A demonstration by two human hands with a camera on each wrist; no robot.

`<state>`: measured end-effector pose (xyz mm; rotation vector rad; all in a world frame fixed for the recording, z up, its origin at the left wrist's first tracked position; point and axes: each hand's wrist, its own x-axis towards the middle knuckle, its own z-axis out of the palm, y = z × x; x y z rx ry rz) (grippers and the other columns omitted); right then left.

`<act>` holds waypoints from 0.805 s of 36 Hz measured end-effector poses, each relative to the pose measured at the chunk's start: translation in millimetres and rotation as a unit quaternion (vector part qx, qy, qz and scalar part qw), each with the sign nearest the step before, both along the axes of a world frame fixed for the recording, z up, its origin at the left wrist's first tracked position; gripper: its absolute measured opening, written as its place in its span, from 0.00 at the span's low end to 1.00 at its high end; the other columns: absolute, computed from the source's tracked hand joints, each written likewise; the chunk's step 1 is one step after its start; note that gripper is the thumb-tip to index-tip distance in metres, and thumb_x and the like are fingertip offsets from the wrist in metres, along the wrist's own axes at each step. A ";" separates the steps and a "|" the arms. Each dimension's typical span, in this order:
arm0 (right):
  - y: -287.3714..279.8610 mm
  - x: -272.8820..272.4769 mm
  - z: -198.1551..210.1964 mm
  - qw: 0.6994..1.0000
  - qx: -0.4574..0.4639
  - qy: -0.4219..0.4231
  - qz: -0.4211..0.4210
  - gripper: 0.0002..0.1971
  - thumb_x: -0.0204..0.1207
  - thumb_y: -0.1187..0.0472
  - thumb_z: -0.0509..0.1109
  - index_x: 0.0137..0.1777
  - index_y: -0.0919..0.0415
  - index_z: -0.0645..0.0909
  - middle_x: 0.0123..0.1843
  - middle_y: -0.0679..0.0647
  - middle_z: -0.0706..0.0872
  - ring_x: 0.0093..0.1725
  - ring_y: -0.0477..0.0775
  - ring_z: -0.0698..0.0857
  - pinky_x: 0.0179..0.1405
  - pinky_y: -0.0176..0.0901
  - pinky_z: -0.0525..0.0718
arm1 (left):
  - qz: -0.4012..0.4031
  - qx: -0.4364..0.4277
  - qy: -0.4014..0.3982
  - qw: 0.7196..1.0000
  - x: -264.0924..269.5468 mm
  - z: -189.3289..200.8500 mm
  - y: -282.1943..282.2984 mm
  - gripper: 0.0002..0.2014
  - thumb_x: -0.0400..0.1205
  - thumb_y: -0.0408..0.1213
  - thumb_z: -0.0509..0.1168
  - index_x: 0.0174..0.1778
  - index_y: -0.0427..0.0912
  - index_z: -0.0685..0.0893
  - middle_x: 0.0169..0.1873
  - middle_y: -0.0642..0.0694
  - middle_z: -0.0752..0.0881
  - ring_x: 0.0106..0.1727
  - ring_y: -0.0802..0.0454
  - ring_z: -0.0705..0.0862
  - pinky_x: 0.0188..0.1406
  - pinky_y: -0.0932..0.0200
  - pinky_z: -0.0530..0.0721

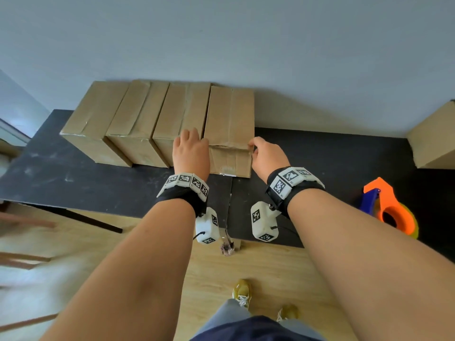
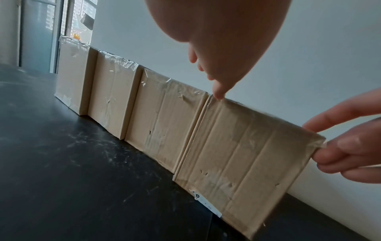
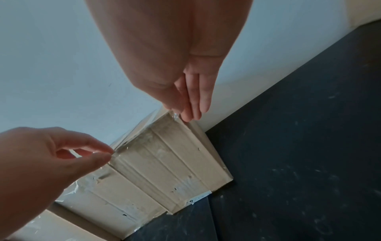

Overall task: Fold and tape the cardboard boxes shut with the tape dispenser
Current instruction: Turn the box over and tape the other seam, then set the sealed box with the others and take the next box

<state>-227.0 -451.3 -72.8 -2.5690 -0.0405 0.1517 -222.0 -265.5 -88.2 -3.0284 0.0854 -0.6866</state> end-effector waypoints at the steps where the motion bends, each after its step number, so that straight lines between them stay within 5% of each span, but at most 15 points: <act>1: 2.8 2.4 0.7 1.000 -0.001 0.004 0.005 0.21 0.80 0.72 0.58 0.71 0.58 0.75 0.52 0.59 0.85 0.50 0.60 0.84 0.44 0.47 0.79 | 0.000 -0.011 -0.002 1.000 2.4 -0.7 1.7 0.08 0.63 0.25 0.75 0.27 0.42 0.84 0.34 0.46 0.78 0.39 0.44 0.77 0.40 0.54 0.74; 4: 6.0 7.6 2.9 1.000 -0.002 0.014 0.007 0.23 0.78 0.73 0.59 0.71 0.57 0.75 0.57 0.58 0.84 0.55 0.59 0.83 0.50 0.49 0.82 | -0.011 -0.041 0.009 0.999 7.5 -0.5 4.0 0.03 0.69 0.29 0.74 0.35 0.40 0.87 0.40 0.44 0.80 0.44 0.43 0.79 0.45 0.50 0.78; 13: -31.0 0.5 14.1 0.998 0.010 0.009 -0.068 0.23 0.80 0.70 0.60 0.75 0.55 0.71 0.59 0.55 0.83 0.54 0.56 0.83 0.54 0.53 0.84 | -0.077 -0.113 0.013 0.990 17.2 10.0 -32.9 0.16 0.69 0.23 0.66 0.51 0.39 0.86 0.51 0.41 0.81 0.53 0.40 0.79 0.56 0.48 0.76; 24: -154.5 -51.8 2.3 0.967 -0.022 0.057 -0.246 0.20 0.83 0.66 0.61 0.75 0.58 0.71 0.62 0.57 0.84 0.60 0.59 0.83 0.55 0.49 0.80 | -0.211 -0.091 0.095 0.969 13.9 10.4 -156.5 0.17 0.69 0.25 0.66 0.54 0.38 0.86 0.51 0.38 0.83 0.52 0.36 0.80 0.55 0.45 0.76; 29: -209.8 -81.8 -16.3 0.945 -0.036 0.093 -0.311 0.19 0.83 0.59 0.66 0.72 0.61 0.73 0.62 0.59 0.84 0.59 0.61 0.84 0.52 0.48 0.80 | -0.254 -0.080 0.132 0.955 -3.4 -6.1 -217.0 0.17 0.74 0.29 0.65 0.59 0.39 0.85 0.57 0.40 0.81 0.59 0.38 0.78 0.62 0.47 0.73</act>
